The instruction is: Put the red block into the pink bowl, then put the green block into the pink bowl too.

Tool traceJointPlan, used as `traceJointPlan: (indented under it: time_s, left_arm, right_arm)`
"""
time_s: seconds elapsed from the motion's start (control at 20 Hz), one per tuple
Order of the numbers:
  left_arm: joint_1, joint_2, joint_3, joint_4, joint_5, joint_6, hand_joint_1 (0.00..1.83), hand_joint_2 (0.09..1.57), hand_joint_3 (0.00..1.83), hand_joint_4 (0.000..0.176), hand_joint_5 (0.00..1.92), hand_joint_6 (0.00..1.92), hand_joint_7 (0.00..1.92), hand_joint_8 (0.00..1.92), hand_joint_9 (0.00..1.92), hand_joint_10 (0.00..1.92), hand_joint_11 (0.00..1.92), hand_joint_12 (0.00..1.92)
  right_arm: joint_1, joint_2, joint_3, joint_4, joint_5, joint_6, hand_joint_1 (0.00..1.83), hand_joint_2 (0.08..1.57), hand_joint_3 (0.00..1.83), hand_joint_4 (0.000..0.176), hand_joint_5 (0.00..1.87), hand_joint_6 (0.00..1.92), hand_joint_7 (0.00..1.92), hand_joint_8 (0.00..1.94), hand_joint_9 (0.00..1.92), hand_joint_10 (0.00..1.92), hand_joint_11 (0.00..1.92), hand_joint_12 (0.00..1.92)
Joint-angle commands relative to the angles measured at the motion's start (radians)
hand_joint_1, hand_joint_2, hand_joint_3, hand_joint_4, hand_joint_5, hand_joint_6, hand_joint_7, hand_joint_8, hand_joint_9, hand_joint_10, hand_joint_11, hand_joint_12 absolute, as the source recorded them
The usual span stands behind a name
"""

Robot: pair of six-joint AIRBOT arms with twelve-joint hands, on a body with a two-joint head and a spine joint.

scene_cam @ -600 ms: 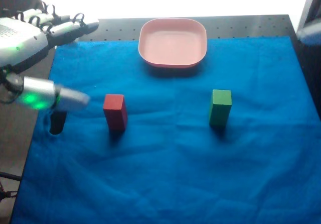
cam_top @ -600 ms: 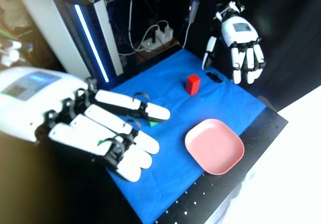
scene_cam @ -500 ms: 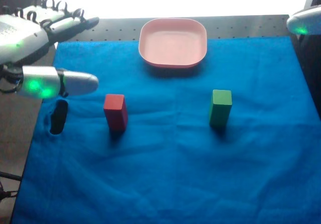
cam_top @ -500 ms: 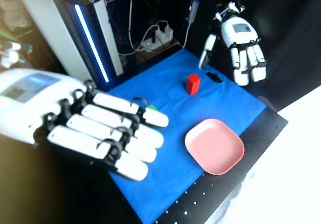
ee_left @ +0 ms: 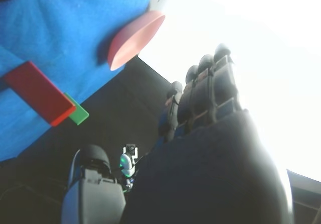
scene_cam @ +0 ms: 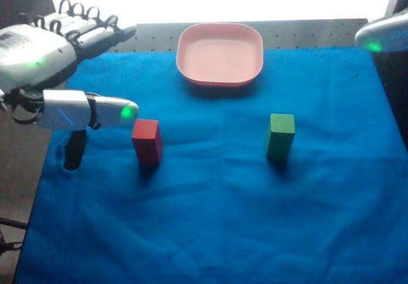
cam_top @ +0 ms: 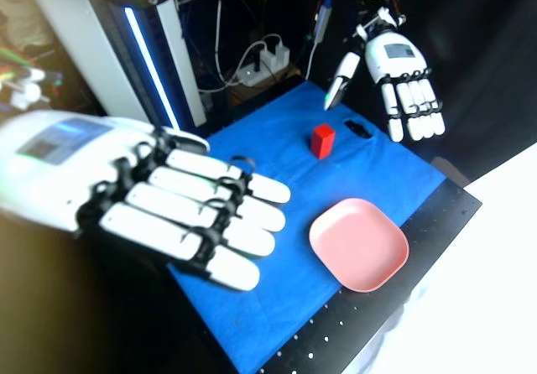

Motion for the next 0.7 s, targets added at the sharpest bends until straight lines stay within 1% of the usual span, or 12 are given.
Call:
traceJointPlan:
  time_s: [0.0,0.05,0.1,0.2,0.25,0.3,0.35,0.4,0.45,0.5,0.55,0.65]
  left_arm:
    - [-0.012,-0.008,-0.003,0.006,-0.144,-0.004,0.05,0.94,0.00,0.099,0.00,0.00,0.00,0.00,0.00,0.00,0.00,0.00]
    - [-0.012,-0.014,-0.008,0.021,-0.152,-0.005,0.07,0.92,0.00,0.113,0.00,0.00,0.00,0.00,0.00,0.00,0.00,0.00]
    - [-0.012,-0.018,-0.013,0.032,-0.156,-0.005,0.11,0.89,0.00,0.156,0.00,0.00,0.00,0.00,0.00,0.00,0.00,0.00]
    - [-0.012,-0.020,-0.020,0.048,-0.165,-0.012,0.11,0.89,0.00,0.142,0.00,0.00,0.00,0.00,0.00,0.00,0.00,0.00]
    - [-0.012,-0.021,-0.023,0.054,-0.171,-0.021,0.11,0.86,0.00,0.166,0.00,0.00,0.00,0.00,0.00,0.00,0.00,0.00]
    - [-0.011,-0.022,-0.025,0.062,-0.178,-0.032,0.12,0.84,0.00,0.170,0.00,0.00,0.00,0.00,0.00,0.00,0.00,0.00]
    - [-0.010,-0.024,-0.026,0.064,-0.178,-0.032,0.10,0.87,0.00,0.140,0.00,0.00,0.00,0.00,0.00,0.00,0.02,0.01]
    - [-0.009,-0.026,-0.028,0.064,-0.178,-0.034,0.09,0.87,0.00,0.139,0.00,0.00,0.00,0.00,0.00,0.00,0.03,0.01]
    - [-0.005,-0.031,-0.027,0.064,-0.179,-0.036,0.13,0.85,0.00,0.114,0.00,0.00,0.02,0.01,0.01,0.01,0.04,0.02]
    - [-0.002,-0.035,-0.026,0.063,-0.179,-0.037,0.14,0.86,0.00,0.077,0.00,0.00,0.02,0.01,0.02,0.01,0.04,0.02]
    - [0.002,-0.042,-0.023,0.059,-0.174,-0.037,0.19,0.83,0.00,0.056,0.01,0.00,0.04,0.01,0.04,0.02,0.05,0.03]
    - [0.005,-0.057,-0.010,0.055,-0.158,-0.047,0.30,0.79,0.00,0.012,0.07,0.00,0.12,0.01,0.18,0.01,0.00,0.51]
  right_arm:
    - [0.006,-0.005,0.008,0.016,0.099,0.001,0.07,0.90,0.00,0.082,0.00,0.00,0.00,0.00,0.06,0.01,0.19,0.08]
    - [-0.003,-0.014,0.014,0.016,0.099,0.001,0.05,0.91,0.01,0.069,0.00,0.00,0.01,0.00,0.06,0.01,0.21,0.08]
    - [-0.010,-0.019,0.017,0.016,0.099,0.001,0.05,0.91,0.00,0.102,0.00,0.00,0.00,0.00,0.02,0.00,0.17,0.06]
    - [-0.021,-0.031,0.023,0.017,0.099,0.001,0.03,0.93,0.01,0.064,0.00,0.00,0.00,0.00,0.02,0.01,0.16,0.06]
    - [-0.023,-0.036,0.025,0.017,0.099,0.001,0.01,0.92,0.01,0.049,0.00,0.00,0.00,0.00,0.02,0.01,0.17,0.06]
    - [-0.025,-0.040,0.029,0.017,0.099,0.001,0.00,0.92,0.00,0.040,0.00,0.00,0.00,0.00,0.03,0.01,0.22,0.08]
    - [-0.027,-0.041,0.030,0.017,0.099,0.001,0.02,0.97,0.00,0.015,0.00,0.00,0.00,0.00,0.05,0.02,0.17,0.26]
    - [-0.029,-0.042,0.031,0.017,0.099,0.001,0.04,0.93,0.02,0.020,0.00,0.00,0.00,0.00,0.06,0.00,0.05,0.55]
    - [-0.030,-0.042,0.033,0.018,0.099,0.001,0.02,0.94,0.02,0.001,0.00,0.00,0.00,0.00,0.08,0.00,0.01,0.74]
    - [-0.031,-0.042,0.033,0.018,0.099,0.001,0.03,0.94,0.01,0.012,0.00,0.00,0.00,0.00,0.07,0.00,0.00,0.76]
    - [-0.032,-0.042,0.033,0.018,0.099,0.001,0.06,0.93,0.01,0.009,0.00,0.00,0.00,0.00,0.07,0.00,0.00,0.73]
    - [-0.032,-0.042,0.033,0.019,0.099,0.001,0.05,0.91,0.00,0.018,0.00,0.00,0.00,0.00,0.06,0.00,0.00,0.70]
